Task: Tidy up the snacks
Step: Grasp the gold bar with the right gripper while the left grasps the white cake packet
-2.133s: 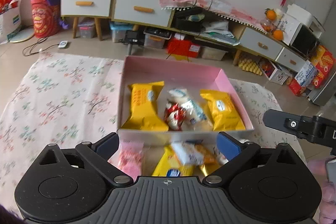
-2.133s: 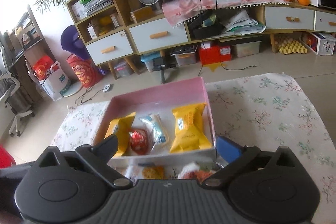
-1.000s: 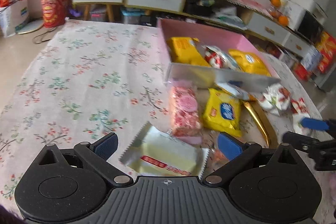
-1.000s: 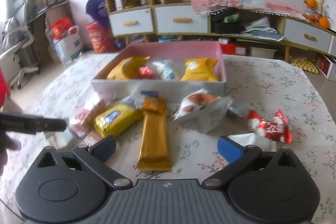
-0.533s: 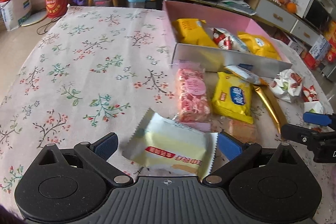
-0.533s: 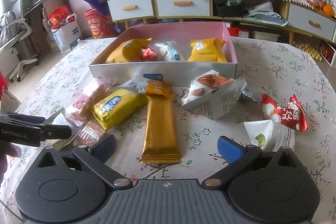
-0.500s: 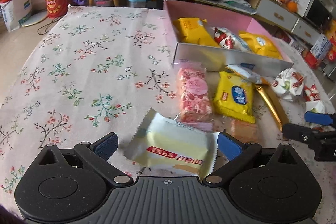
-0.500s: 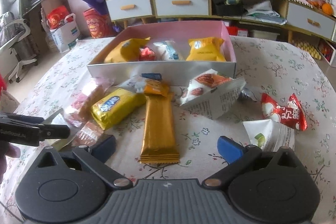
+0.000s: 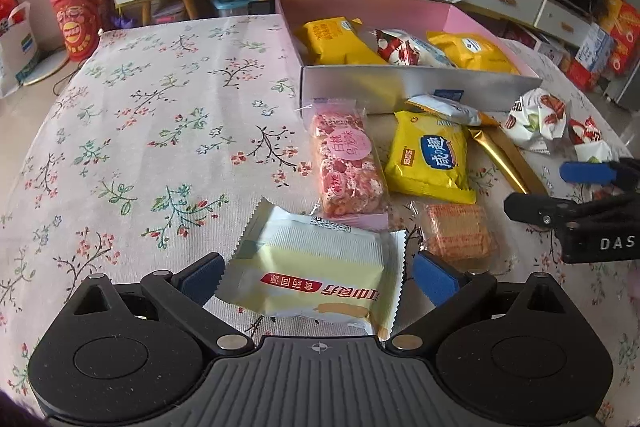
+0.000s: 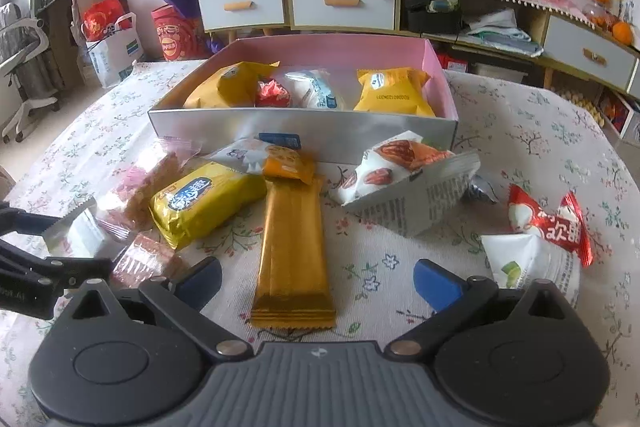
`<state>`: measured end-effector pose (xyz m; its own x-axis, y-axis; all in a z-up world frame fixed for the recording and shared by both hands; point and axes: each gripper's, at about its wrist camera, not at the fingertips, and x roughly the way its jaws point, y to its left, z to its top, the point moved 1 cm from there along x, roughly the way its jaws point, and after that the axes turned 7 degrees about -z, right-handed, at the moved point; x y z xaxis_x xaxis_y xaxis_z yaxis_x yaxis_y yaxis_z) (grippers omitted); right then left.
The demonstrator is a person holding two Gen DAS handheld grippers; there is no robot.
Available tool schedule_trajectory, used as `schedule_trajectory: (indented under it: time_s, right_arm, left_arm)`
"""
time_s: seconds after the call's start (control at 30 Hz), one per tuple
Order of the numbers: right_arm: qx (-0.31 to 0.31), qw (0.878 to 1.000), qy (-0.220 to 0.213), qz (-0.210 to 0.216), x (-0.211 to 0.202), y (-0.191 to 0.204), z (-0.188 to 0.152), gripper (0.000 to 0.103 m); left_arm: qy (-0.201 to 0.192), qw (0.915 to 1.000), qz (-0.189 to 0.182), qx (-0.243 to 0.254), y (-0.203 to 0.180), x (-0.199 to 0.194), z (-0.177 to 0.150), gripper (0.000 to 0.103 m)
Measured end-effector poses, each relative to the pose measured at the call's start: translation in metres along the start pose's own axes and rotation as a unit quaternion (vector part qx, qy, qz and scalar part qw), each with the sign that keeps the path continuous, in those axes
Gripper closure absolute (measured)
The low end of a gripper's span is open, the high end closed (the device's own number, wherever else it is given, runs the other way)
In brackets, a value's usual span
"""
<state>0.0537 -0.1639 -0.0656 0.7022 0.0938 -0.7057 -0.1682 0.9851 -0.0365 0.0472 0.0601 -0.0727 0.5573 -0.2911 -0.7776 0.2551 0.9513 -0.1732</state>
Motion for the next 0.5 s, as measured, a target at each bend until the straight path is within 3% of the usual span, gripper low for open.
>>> schedule_trajectory:
  time_s: [0.3, 0.5]
  right_arm:
    - [-0.028, 0.999, -0.024, -0.012, 0.0025, 0.0032, -0.0005, 0.036]
    - [-0.033, 0.999, -0.028, 0.001, 0.0006, 0.0065, 0.002, 0.062]
  left_arm:
    - [-0.001, 0.9997, 0.0, 0.025, -0.0033, -0.0026, 0.0022, 0.02]
    - [-0.004, 0.9999, -0.007, 0.011, 0.0, -0.0063, 0.0055, 0.032]
